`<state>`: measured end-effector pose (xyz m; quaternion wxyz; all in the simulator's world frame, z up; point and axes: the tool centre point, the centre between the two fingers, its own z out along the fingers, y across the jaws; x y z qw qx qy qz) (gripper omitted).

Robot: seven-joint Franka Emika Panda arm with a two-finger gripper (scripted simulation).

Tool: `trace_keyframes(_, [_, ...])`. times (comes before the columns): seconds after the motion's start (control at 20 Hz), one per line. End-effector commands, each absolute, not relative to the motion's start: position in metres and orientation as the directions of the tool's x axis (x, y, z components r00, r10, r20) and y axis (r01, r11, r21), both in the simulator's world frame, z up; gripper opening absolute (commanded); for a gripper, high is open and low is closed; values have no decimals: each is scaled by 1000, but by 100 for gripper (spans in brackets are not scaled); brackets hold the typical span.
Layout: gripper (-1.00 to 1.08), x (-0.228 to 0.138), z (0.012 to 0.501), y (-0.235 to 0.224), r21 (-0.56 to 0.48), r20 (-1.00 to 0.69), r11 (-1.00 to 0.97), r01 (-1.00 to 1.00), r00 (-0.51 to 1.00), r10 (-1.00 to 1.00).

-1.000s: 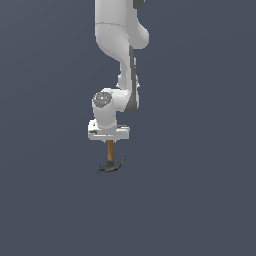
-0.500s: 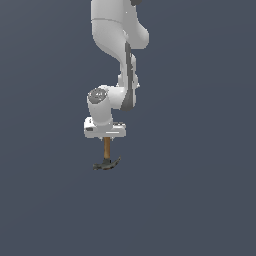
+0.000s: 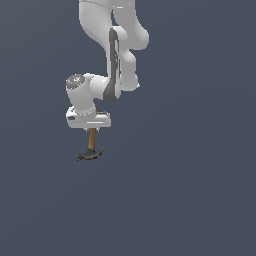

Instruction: Pick up the object and move it to a goal position.

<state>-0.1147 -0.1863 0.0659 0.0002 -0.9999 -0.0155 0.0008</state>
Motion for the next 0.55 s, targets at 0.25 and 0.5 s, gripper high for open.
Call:
trace_keyframes(0.25, [-100,-129,89,-228,0,1,-999,33,999,33])
trace_keyframes(0.5, [-100,-132,93,-236,0,0,-999,34,999,34])
